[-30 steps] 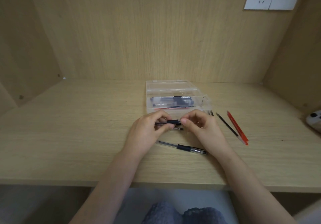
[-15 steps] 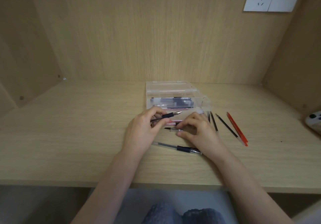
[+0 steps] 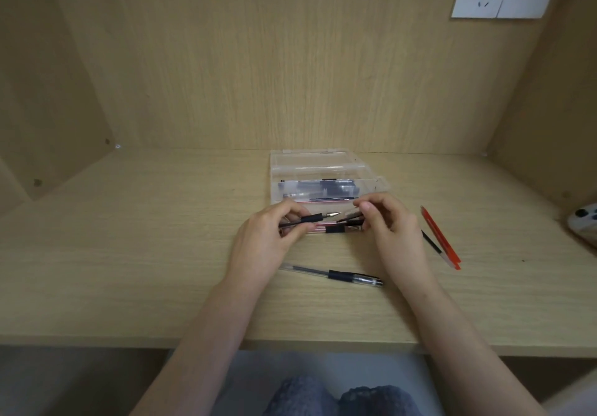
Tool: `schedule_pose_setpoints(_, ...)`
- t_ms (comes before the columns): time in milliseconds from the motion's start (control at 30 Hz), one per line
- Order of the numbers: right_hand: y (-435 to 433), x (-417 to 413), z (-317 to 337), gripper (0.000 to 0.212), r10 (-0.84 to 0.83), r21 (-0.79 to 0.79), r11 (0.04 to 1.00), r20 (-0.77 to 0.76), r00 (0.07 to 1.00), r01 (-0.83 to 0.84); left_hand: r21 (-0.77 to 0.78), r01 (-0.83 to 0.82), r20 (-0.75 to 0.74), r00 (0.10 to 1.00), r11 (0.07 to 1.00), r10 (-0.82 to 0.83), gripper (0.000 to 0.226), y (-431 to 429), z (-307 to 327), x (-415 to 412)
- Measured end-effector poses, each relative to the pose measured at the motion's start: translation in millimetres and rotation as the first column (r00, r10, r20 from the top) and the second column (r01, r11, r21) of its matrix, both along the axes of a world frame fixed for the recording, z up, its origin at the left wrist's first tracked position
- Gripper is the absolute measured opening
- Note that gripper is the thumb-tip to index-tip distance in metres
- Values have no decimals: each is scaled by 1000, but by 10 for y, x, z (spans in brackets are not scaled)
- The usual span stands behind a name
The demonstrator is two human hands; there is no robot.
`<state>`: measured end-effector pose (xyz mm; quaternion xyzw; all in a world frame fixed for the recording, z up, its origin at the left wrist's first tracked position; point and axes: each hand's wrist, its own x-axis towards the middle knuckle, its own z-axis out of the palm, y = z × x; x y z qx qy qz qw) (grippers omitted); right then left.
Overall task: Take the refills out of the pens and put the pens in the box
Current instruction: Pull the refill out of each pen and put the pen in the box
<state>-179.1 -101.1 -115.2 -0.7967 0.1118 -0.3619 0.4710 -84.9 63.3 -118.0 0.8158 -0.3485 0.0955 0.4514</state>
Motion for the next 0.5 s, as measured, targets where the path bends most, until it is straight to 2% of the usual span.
schedule_pose_setpoints(200,30,8,17,14,78,54,995,16,997,-79,-24,23,-24,999,999,-24,16,-15,-10,-7)
schedule_pose_setpoints(367,10,-5,25,16,72,76,994,52,996,-76,-17,6,-21,1000,1000,-6,17,-6,2,-9)
schedule_pose_setpoints(500,36,4,10,15,172,96,981,0,985,-171,-22,27,-30,999,999,-27,20,-17,5,-24)
